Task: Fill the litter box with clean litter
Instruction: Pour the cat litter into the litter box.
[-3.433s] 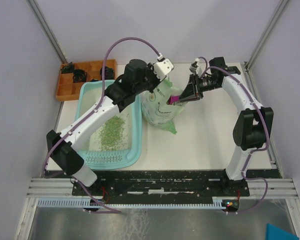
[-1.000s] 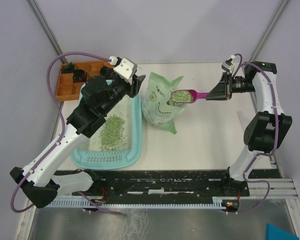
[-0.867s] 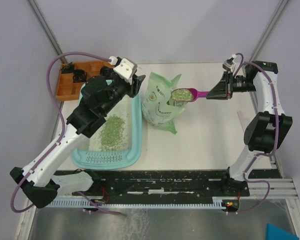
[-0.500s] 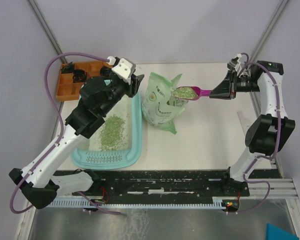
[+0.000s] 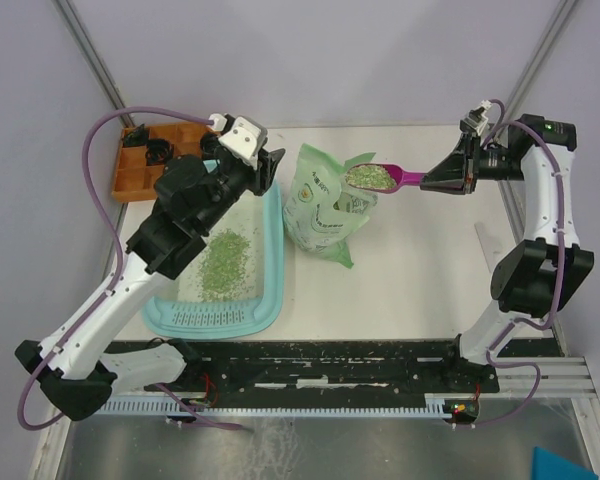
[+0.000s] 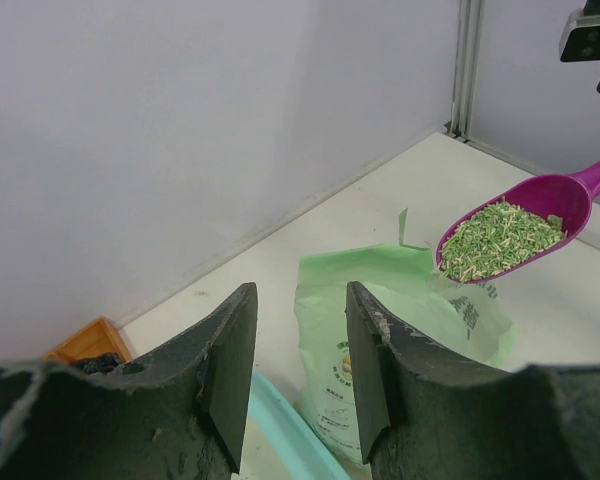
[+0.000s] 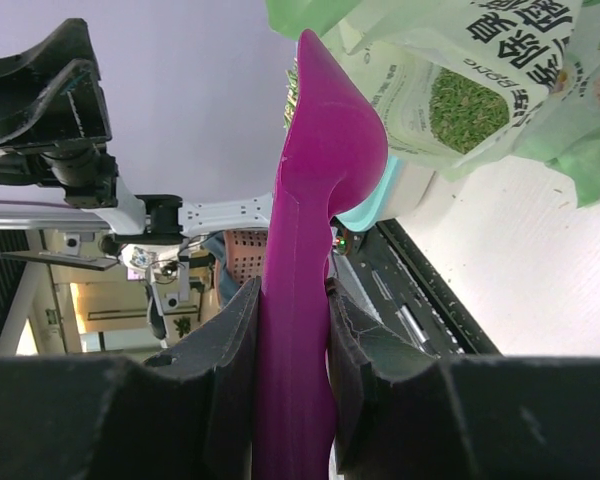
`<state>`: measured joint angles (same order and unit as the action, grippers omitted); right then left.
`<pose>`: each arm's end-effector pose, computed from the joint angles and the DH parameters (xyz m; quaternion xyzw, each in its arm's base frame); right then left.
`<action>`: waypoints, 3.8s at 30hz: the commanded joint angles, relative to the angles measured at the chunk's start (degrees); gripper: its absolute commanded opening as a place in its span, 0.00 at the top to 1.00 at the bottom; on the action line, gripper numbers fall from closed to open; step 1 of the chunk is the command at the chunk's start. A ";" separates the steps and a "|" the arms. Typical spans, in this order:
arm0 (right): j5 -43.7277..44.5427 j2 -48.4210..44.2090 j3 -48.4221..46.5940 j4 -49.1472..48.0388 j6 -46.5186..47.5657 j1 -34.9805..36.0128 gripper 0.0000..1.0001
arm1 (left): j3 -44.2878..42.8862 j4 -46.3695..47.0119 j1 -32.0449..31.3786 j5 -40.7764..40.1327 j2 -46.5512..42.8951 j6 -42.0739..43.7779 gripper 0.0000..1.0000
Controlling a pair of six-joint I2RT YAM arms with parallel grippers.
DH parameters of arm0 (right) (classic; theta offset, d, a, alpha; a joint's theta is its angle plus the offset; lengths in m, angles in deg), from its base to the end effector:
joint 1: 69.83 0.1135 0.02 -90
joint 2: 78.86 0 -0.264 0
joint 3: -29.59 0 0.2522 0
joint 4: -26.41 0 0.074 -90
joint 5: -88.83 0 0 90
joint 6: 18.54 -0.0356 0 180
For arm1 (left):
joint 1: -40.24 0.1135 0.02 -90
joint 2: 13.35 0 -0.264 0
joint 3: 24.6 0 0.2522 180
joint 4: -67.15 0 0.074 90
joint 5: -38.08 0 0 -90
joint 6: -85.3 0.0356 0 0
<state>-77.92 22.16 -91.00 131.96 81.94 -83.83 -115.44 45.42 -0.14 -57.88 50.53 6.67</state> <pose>0.3129 -0.0423 0.3752 0.0023 0.7838 0.6005 0.1584 0.1833 -0.1511 0.4749 0.2592 0.6225 -0.1508 0.7229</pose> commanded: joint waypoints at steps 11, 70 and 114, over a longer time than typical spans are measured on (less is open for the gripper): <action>-7.15 -6.07 -2.96 -2.85 -11.64 -0.30 0.98 | 0.51 0.56 -0.21 -1.54 -2.86 -0.56 0.52; 0.90 -5.72 7.06 -83.00 -77.52 33.53 0.98 | 6.77 7.25 -0.22 -29.51 -15.09 0.25 0.51; 26.52 22.95 -32.55 -37.36 -32.59 55.06 0.98 | 11.09 9.82 -0.22 -41.44 -21.73 6.01 0.52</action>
<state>-55.91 43.64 -117.82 90.56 42.36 -29.96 -104.73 52.06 -0.14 -96.24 30.75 10.37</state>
